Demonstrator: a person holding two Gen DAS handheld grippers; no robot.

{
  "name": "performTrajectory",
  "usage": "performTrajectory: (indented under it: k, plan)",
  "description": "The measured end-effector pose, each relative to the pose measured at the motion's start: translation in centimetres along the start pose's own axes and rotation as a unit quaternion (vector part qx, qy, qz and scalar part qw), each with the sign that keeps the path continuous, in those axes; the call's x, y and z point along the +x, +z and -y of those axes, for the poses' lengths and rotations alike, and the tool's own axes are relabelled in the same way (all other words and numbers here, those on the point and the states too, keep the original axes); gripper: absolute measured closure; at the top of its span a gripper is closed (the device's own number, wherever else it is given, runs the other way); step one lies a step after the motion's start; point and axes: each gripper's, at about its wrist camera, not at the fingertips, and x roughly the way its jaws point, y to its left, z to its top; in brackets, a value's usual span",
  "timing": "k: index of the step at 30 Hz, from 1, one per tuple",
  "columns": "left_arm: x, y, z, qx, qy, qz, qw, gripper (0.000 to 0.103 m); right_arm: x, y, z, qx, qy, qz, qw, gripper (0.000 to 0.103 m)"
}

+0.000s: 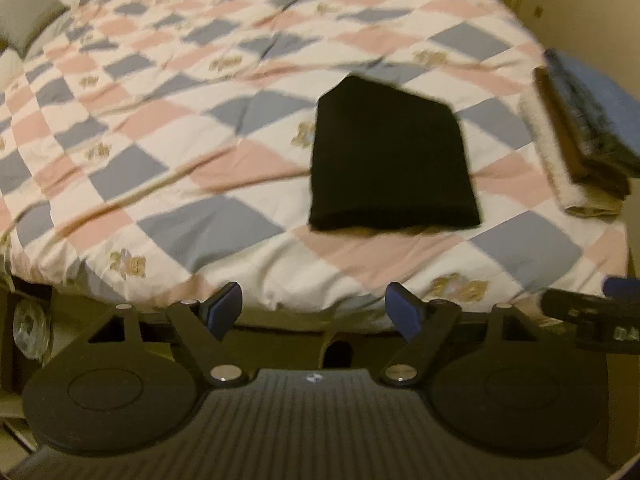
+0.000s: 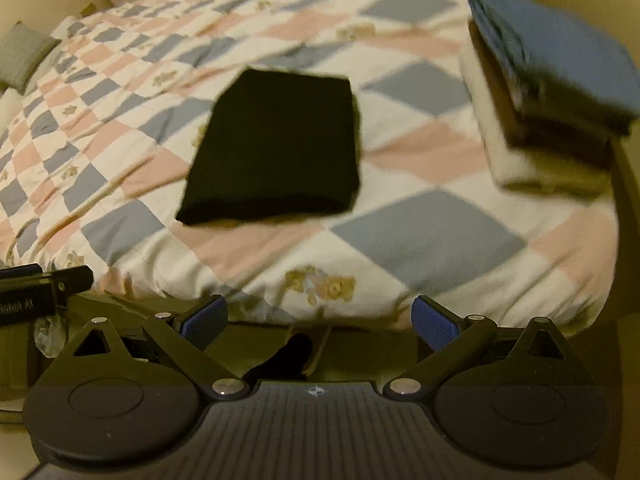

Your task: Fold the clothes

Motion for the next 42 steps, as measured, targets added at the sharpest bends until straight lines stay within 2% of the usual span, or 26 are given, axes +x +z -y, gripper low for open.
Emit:
performTrajectory:
  k: [3, 7, 12, 18, 20, 24, 26, 30, 32, 33, 35, 36, 37, 39, 40, 41, 42]
  plan:
    - [3.2, 1.2, -1.6, -0.015, 0.001, -0.016, 0.9998, 0.027, 1.8, 0.1, 1.4, 0.021, 0.027, -0.004, 0.999, 0.004]
    - [7.7, 4.1, -4.0, -0.057, -0.026, -0.025, 0.9978, 0.027, 4.6, 2.4, 2.8, 0.029, 0.062, 0.010, 0.998, 0.004]
    - [14.0, 8.9, -5.5, -0.089, -0.081, -0.025, 0.9924, 0.027, 10.4, 8.6, 4.1, 0.052, 0.101, 0.020, 0.993, 0.004]
    - [22.0, 13.6, -5.5, -0.083, -0.137, -0.042, 0.9861, 0.026, 18.8, 15.3, 6.0, 0.054, 0.103, 0.014, 0.993, 0.004]
    - [24.3, 14.5, -5.6, -0.093, -0.167, -0.055, 0.9801, 0.026, 20.9, 16.4, 7.0, 0.067, 0.122, 0.004, 0.990, 0.004]
    - [28.0, 15.1, -6.1, -0.125, -0.215, -0.083, 0.9651, 0.025, 24.1, 17.0, 9.5, 0.122, 0.191, -0.018, 0.974, 0.004]
    - [29.1, 15.0, -6.4, -0.145, -0.247, -0.088, 0.9541, 0.025, 25.6, 16.9, 10.4, 0.152, 0.216, -0.026, 0.964, 0.004]
    - [30.8, 14.8, -6.6, -0.176, -0.310, -0.106, 0.9283, 0.025, 27.5, 16.9, 10.8, 0.162, 0.236, -0.029, 0.958, 0.005]
    - [31.4, 14.9, -6.2, -0.170, -0.324, -0.115, 0.9235, 0.029, 28.0, 17.2, 10.8, 0.158, 0.256, -0.037, 0.953, 0.009]
    - [31.6, 15.1, -5.8, -0.161, -0.331, -0.120, 0.9220, 0.038, 28.3, 17.4, 10.7, 0.156, 0.267, -0.044, 0.950, 0.019]
    - [31.8, 15.5, -5.2, -0.142, -0.335, -0.125, 0.9230, 0.041, 28.7, 17.7, 10.6, 0.152, 0.272, -0.057, 0.948, 0.025]
    - [32.0, 15.7, -5.1, -0.134, -0.335, -0.127, 0.9240, 0.046, 28.9, 17.8, 10.6, 0.152, 0.273, -0.062, 0.948, 0.029]
    - [32.2, 15.8, -5.0, -0.125, -0.336, -0.128, 0.9249, 0.051, 29.1, 17.9, 10.6, 0.152, 0.274, -0.066, 0.947, 0.039]
    - [32.4, 16.3, -5.3, -0.120, -0.334, -0.138, 0.9248, 0.060, 29.4, 18.1, 10.6, 0.152, 0.276, -0.074, 0.946, 0.051]
    - [32.0, 16.8, -5.2, -0.106, -0.332, -0.137, 0.9272, 0.068, 28.7, 18.1, 10.3, 0.152, 0.274, -0.067, 0.947, 0.058]
    - [31.5, 17.3, -5.1, -0.090, -0.331, -0.134, 0.9298, 0.072, 28.0, 18.0, 10.1, 0.151, 0.273, -0.060, 0.948, 0.061]
    - [30.6, 18.0, -4.5, -0.064, -0.326, -0.129, 0.9343, 0.080, 27.2, 17.9, 9.8, 0.151, 0.271, -0.053, 0.949, 0.066]
